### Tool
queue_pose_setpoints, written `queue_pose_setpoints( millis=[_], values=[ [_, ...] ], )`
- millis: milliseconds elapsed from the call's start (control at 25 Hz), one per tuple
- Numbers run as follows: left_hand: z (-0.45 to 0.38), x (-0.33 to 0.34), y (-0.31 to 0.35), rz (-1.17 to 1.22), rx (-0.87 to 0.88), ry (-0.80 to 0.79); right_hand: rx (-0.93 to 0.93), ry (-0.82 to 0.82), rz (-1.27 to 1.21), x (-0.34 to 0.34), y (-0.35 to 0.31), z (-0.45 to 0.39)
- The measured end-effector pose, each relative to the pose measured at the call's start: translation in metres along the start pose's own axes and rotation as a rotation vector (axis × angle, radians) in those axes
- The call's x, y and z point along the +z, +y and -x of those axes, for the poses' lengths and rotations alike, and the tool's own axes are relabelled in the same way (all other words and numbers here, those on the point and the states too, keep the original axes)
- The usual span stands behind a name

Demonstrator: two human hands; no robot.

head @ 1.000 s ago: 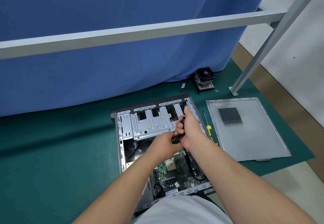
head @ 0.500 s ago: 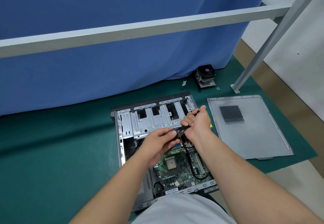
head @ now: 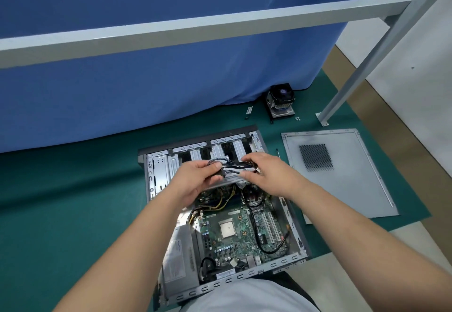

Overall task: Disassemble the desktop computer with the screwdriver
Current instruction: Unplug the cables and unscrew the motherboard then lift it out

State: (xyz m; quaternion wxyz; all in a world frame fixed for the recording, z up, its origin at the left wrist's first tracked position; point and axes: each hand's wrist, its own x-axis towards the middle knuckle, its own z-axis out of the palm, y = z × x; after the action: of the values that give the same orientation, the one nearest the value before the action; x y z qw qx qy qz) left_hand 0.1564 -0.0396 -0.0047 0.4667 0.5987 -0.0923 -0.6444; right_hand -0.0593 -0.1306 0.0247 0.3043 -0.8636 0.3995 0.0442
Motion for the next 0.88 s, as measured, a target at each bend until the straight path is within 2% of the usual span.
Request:
queue_pose_setpoints(
  millis=[200,320,440,480,560,640,680,760,880],
  values=[
    [-0.025,0.020,0.028,-0.052,0.010,-0.060,-0.039,-0.128,0.229,-0.011,0.019,-0.002],
    [-0.043,0.042,0.041,-0.067,0.068,-0.059,-0.094,-0.048,0.351,-0.019,0.033,-0.010],
    [-0.069,0.054,0.050,-0.129,0.248,0.016,0.025,0.047,0.250,-0.038,0.057,-0.026],
    [-0.079,0.053,0.052,-0.257,0.356,0.101,0.092,0.076,0.167,-0.046,0.067,-0.031],
    [-0.100,0.044,0.052,-0.717,0.565,0.320,0.208,0.126,0.014,-0.059,0.091,-0.043],
    [-0.117,0.034,0.044,-1.227,0.595,0.506,0.276,0.155,-0.091,-0.067,0.113,-0.057],
    [-0.123,0.032,0.037,-1.382,0.571,0.584,0.301,0.161,-0.138,-0.069,0.122,-0.067],
    [-0.132,0.034,0.027,-1.529,0.585,0.703,0.349,0.161,-0.229,-0.067,0.140,-0.091],
    [-0.139,0.036,0.021,-1.557,0.623,0.797,0.400,0.156,-0.298,-0.055,0.156,-0.136]
  ],
)
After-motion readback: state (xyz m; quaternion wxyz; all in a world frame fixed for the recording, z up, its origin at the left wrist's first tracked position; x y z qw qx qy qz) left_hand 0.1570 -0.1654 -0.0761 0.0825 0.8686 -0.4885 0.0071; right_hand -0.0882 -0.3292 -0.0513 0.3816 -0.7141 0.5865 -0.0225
